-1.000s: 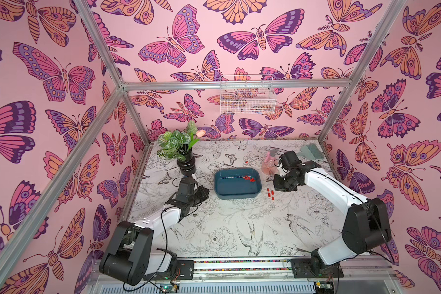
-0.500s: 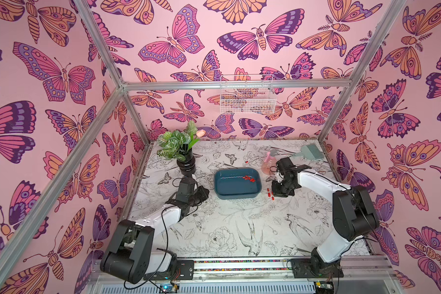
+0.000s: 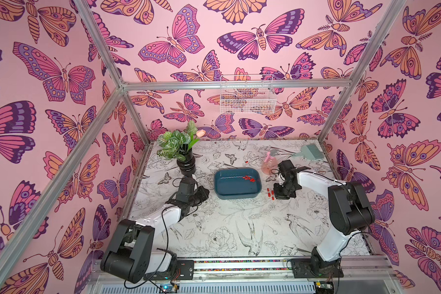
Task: Take the screw protection sleeves out of the storage box
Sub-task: Place the screw protection sleeve at the center of the board.
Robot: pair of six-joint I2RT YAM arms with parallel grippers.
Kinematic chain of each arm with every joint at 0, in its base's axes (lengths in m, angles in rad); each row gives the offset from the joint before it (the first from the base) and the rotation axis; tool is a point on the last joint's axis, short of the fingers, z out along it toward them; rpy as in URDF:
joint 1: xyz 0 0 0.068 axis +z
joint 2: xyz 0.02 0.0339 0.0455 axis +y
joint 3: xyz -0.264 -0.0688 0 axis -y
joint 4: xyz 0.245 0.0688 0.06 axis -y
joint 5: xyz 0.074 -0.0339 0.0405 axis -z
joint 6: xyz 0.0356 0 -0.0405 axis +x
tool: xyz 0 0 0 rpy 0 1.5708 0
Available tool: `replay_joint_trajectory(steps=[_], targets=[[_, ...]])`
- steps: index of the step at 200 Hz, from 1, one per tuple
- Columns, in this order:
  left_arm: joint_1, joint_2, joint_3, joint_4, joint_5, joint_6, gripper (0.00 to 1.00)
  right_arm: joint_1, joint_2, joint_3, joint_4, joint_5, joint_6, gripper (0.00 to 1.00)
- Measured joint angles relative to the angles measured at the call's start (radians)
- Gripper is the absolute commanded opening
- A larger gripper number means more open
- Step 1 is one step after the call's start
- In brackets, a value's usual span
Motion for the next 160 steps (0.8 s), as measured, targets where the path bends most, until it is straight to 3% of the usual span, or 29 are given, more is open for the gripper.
replay_joint_trajectory(steps=[80,160], targets=[[0.001,0.002,0.000,0.000,0.002,0.000,0.18,-0.014,0.043,0.048,-0.001,-0.005,-0.026,0.16],[0.001,0.002,0.000,0.000,0.003,0.000,0.18,-0.014,0.033,0.066,-0.015,-0.039,-0.024,0.34]])
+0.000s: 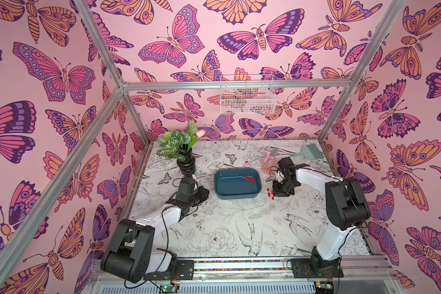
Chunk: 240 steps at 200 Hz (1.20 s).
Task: Take the screw protection sleeves out of the storage box
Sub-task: Place the screw protection sleeve at the center of the board, then pick up the screw protection sleeve from the storage box.
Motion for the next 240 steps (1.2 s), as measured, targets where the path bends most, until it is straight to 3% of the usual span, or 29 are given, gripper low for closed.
replay_joint_trajectory(steps=[44,79,117,197,240], targets=[[0.000,0.000,0.000,0.000,0.000,0.000,0.18,0.000,-0.111,0.003,-0.055,0.002,0.000,0.43],[0.002,0.005,0.000,0.000,0.000,0.000,0.18,0.009,-0.212,0.047,-0.117,0.005,0.002,0.43],[0.005,0.008,0.000,0.000,0.001,0.000,0.18,0.081,-0.222,0.181,-0.170,0.036,0.004,0.41],[0.006,0.007,0.000,0.005,0.001,-0.002,0.17,0.240,-0.024,0.404,-0.175,0.092,0.050,0.36],[0.011,0.007,0.000,0.016,0.002,-0.008,0.17,0.275,0.088,0.483,-0.156,0.108,0.064,0.28]])
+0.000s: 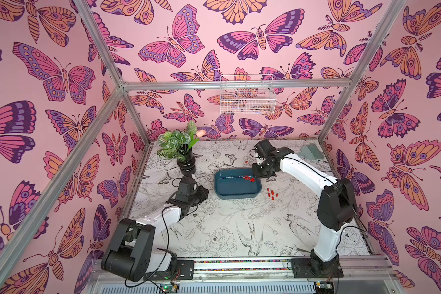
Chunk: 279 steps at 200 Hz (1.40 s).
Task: Take the screw protection sleeves out of the storage box
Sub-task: Pick up the screw protection sleeve from the storage box.
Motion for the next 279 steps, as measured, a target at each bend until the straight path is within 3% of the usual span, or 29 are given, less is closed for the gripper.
replay_joint_trajectory(steps=[58,141,279], targets=[[0.002,0.000,0.000,0.008,0.004,-0.006,0.17,0.031,0.135,0.127,0.031,0.032,0.000,0.29],[0.002,-0.002,0.000,0.011,0.007,-0.007,0.17,0.048,0.224,0.082,0.160,0.072,0.025,0.31],[0.002,-0.002,0.000,0.013,0.014,-0.007,0.17,0.048,0.333,0.106,0.178,0.085,0.064,0.38]])
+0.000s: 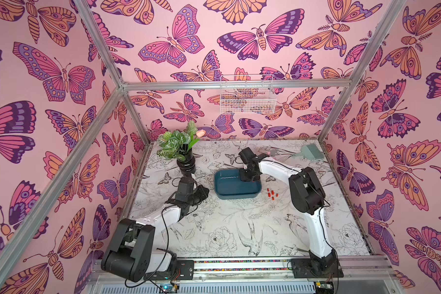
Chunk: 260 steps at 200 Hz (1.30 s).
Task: Take the screw protection sleeves out of the storage box
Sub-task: Pick up the screw protection sleeve from the storage box.
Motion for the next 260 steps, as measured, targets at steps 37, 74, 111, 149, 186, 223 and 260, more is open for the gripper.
replay_joint_trajectory(steps=[37,74,111,149,186,223,260], targets=[[0.000,0.000,0.000,0.000,0.000,0.000,0.17,0.000,0.011,0.005,-0.001,0.002,0.004,0.41],[0.000,0.000,0.000,0.000,0.000,0.000,0.17,-0.001,0.015,0.013,0.000,0.003,0.003,0.43],[0.000,0.000,0.000,0.000,0.000,0.000,0.17,-0.001,0.019,0.019,0.000,0.003,0.003,0.41],[0.000,0.000,0.000,0.000,0.001,0.000,0.17,-0.001,0.023,0.024,-0.002,0.003,0.003,0.31],[0.000,0.000,0.000,0.000,0.003,0.000,0.18,-0.001,0.023,0.024,0.000,0.003,0.003,0.25],[0.000,0.000,0.000,0.000,0.003,0.000,0.17,-0.001,0.023,0.017,0.010,0.003,0.003,0.21],[0.000,0.000,0.000,0.000,0.003,0.000,0.18,-0.001,0.023,0.017,0.010,0.002,0.004,0.16]])
